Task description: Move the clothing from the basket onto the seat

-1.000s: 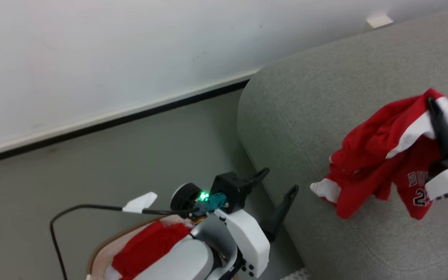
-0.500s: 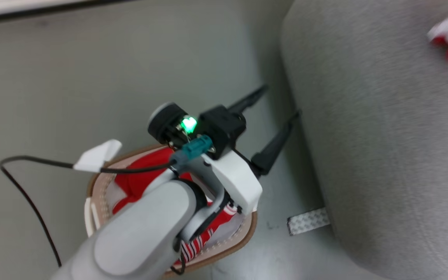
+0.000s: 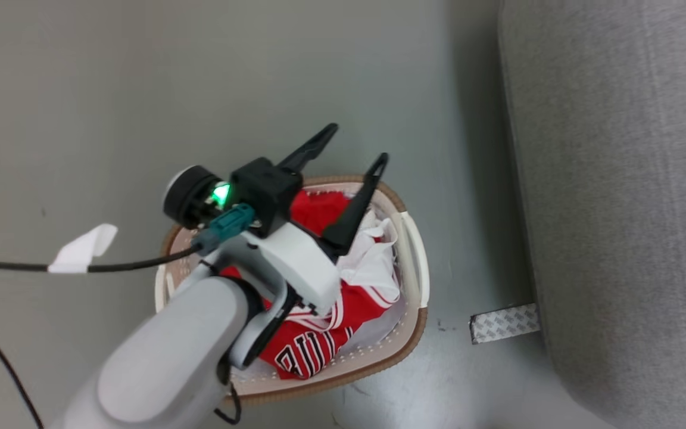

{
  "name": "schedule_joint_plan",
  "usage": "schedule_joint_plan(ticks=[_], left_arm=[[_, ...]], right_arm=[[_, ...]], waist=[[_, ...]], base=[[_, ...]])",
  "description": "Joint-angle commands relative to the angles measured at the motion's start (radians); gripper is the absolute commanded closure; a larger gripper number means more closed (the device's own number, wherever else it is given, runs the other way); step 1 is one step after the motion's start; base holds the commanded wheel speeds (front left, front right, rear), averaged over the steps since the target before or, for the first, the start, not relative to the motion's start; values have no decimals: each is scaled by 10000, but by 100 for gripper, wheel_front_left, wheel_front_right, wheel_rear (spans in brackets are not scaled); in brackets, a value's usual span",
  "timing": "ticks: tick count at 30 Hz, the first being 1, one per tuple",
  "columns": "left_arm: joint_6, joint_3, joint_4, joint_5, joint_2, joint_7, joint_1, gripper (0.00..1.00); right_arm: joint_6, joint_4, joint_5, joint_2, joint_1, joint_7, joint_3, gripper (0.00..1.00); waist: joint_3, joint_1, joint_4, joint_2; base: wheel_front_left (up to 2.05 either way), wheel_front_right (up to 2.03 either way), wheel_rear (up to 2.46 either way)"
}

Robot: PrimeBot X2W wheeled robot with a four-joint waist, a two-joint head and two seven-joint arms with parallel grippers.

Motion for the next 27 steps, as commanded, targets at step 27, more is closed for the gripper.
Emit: schedule_joint_plan(ticks=[27], left_arm=[[1547,1687,1820,-1052,-12,-3272,4039,0]], right_arm=[[-25,-3984,-943,1268,6031,-1590,3038,0]], waist=[[-5241,-3,418,1]], base=[[0,0,0]])
